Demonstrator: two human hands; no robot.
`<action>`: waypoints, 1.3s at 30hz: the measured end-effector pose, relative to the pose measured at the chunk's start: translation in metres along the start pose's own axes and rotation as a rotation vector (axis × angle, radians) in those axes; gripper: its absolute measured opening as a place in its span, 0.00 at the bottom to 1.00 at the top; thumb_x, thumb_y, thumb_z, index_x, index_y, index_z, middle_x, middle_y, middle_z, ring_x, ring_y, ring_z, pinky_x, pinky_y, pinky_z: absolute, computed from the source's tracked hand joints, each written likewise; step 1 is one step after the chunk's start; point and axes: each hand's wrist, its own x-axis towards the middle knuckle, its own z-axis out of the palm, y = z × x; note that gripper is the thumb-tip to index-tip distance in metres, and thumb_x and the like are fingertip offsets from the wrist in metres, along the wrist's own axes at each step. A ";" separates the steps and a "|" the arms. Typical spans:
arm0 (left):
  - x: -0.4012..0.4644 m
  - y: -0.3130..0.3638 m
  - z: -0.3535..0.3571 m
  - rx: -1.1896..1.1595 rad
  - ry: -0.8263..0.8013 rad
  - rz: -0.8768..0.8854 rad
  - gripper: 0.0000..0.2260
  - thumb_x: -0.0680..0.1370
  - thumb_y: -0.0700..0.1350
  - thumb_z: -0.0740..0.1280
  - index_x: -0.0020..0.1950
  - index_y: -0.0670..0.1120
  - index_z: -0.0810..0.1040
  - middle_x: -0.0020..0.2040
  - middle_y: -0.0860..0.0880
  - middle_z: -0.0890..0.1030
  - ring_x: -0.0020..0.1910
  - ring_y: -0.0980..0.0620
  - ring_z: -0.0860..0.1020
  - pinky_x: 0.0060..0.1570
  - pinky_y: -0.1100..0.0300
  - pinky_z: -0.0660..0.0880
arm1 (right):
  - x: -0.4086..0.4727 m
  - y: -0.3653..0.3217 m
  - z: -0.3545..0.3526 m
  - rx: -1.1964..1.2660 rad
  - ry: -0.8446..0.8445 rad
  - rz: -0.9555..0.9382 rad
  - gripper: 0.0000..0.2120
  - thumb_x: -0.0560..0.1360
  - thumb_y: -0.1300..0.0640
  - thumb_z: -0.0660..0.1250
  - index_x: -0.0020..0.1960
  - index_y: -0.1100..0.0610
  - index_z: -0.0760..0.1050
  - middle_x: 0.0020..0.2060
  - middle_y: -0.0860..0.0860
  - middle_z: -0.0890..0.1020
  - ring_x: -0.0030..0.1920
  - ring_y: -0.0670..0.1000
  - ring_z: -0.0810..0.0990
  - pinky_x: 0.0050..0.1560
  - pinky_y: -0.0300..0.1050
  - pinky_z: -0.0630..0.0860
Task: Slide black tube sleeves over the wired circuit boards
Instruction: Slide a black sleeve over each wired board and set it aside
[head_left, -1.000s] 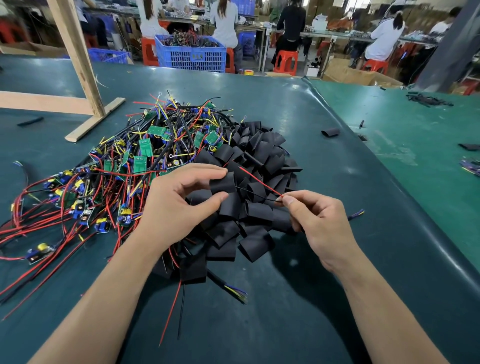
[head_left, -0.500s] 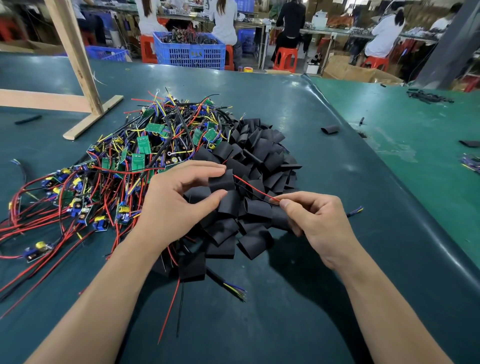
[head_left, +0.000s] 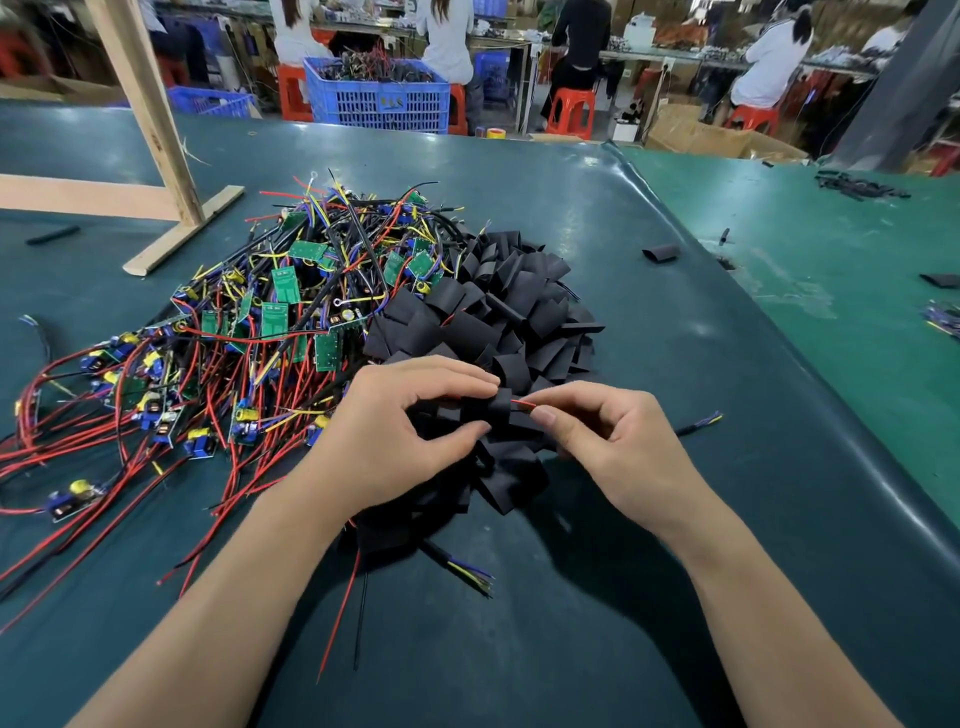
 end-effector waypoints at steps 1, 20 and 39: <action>0.000 0.000 0.002 0.005 -0.006 0.007 0.13 0.70 0.35 0.77 0.53 0.43 0.85 0.53 0.52 0.84 0.54 0.60 0.81 0.58 0.59 0.77 | 0.000 -0.001 0.001 -0.047 -0.011 -0.026 0.11 0.77 0.64 0.68 0.50 0.49 0.83 0.39 0.41 0.82 0.41 0.41 0.79 0.44 0.29 0.70; 0.000 -0.006 -0.009 0.025 0.038 -0.107 0.11 0.70 0.34 0.77 0.50 0.45 0.86 0.51 0.52 0.84 0.53 0.60 0.82 0.58 0.61 0.77 | 0.000 0.008 -0.022 -0.230 0.053 0.017 0.20 0.67 0.50 0.78 0.58 0.44 0.79 0.52 0.36 0.81 0.56 0.34 0.76 0.56 0.25 0.68; -0.003 -0.006 -0.018 0.033 -0.023 -0.154 0.13 0.68 0.44 0.78 0.53 0.50 0.85 0.52 0.57 0.84 0.55 0.63 0.81 0.60 0.59 0.76 | -0.003 0.018 -0.020 -0.638 -0.097 -0.018 0.07 0.72 0.51 0.75 0.47 0.52 0.81 0.43 0.45 0.78 0.50 0.48 0.72 0.52 0.46 0.72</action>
